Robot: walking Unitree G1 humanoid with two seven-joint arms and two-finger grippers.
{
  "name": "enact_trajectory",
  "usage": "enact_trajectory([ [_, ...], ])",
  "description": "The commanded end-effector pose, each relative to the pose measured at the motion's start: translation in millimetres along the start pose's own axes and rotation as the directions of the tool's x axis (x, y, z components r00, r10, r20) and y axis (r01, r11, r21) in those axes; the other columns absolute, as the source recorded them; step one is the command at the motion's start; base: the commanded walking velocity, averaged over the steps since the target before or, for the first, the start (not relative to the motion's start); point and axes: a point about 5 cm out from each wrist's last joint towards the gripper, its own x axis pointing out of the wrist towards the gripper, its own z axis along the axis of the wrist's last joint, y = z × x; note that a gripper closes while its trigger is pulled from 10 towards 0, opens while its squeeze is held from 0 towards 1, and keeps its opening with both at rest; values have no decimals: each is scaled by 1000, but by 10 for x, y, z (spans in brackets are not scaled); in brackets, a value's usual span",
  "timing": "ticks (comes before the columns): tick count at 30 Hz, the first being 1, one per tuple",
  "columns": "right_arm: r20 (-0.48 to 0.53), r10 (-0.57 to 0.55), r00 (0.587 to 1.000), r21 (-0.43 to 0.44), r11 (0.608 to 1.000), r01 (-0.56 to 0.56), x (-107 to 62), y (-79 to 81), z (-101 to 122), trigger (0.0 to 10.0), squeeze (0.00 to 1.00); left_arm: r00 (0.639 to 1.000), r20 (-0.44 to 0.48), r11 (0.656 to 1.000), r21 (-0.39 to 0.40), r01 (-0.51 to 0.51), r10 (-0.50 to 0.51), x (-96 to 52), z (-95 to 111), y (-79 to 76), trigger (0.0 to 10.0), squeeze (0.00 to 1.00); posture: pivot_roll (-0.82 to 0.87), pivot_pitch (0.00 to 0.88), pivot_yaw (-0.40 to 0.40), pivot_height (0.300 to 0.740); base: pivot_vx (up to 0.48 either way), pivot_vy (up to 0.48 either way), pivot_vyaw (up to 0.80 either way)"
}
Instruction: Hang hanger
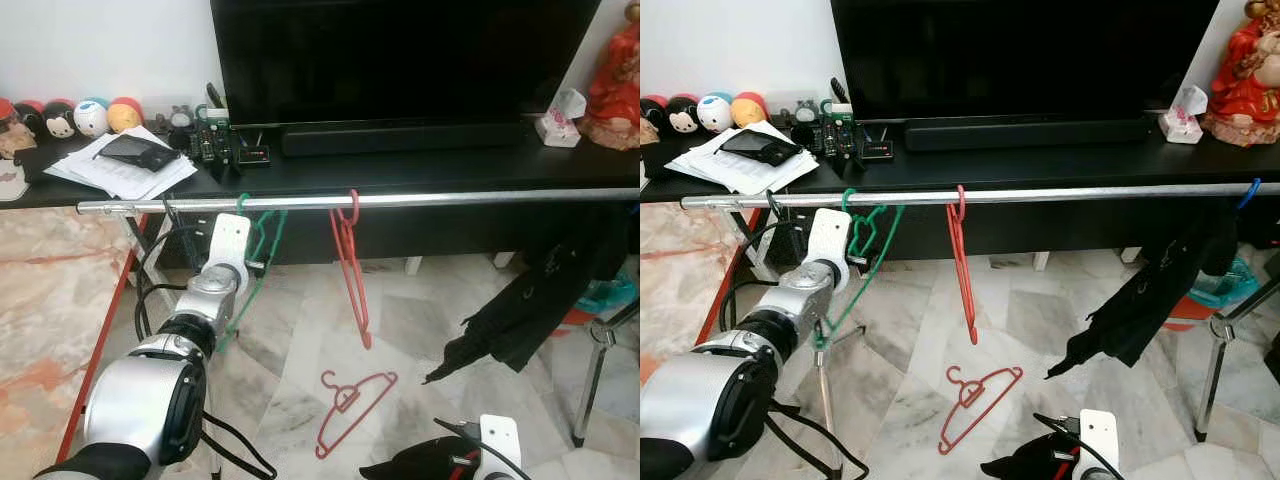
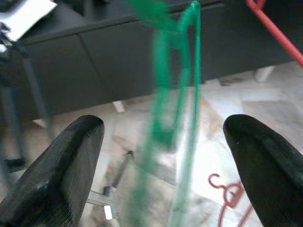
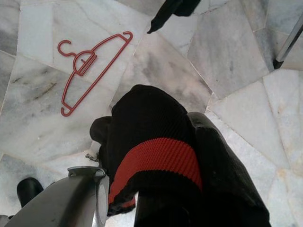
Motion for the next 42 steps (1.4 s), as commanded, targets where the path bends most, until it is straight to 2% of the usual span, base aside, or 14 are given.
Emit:
enact_trajectory([
  [1, 15, -6, 1000, 6, 1000, 6, 5, -20, 38, 10000, 0, 999, -33, 999, 2, 39, -39, 7, 8, -58, 10000, 0, -189, 0, 5, 740, 0, 0, 0],
  [11, 16, -5, 1000, 7, 1000, 5, 5, -14, 36, 10000, 0, 996, -53, 997, 8, 76, -75, 4, -27, -98, 10000, 0, -190, 0, 8, 740, 0, 0, 0],
  [12, 16, -5, 1000, 7, 1000, 5, 5, -14, 37, 10000, 0, 996, -54, 997, 9, 73, -72, 5, -26, -95, 8039, 0, -190, 0, 8, 740, 0, 0, 0],
  [13, 16, -5, 1000, 7, 1000, 5, 5, -14, 37, 10000, 0, 996, -54, 997, 9, 73, -72, 5, -26, -95, 8039, 0, -190, 0, 8, 740, 0, 0, 0],
  [14, 16, -5, 1000, 7, 1000, 5, 5, -14, 37, 10000, 0, 996, -54, 997, 9, 74, -73, 5, -26, -95, 0, 0, -190, 0, 8, 740, 0, 0, 0],
  [42, 17, -6, 1000, 10, 1000, 6, 4, -10, 35, 10000, 0, 995, -66, 997, 28, 71, -69, 4, -39, -93, 0, 0, -189, 0, 9, 740, 0, 0, 0],
])
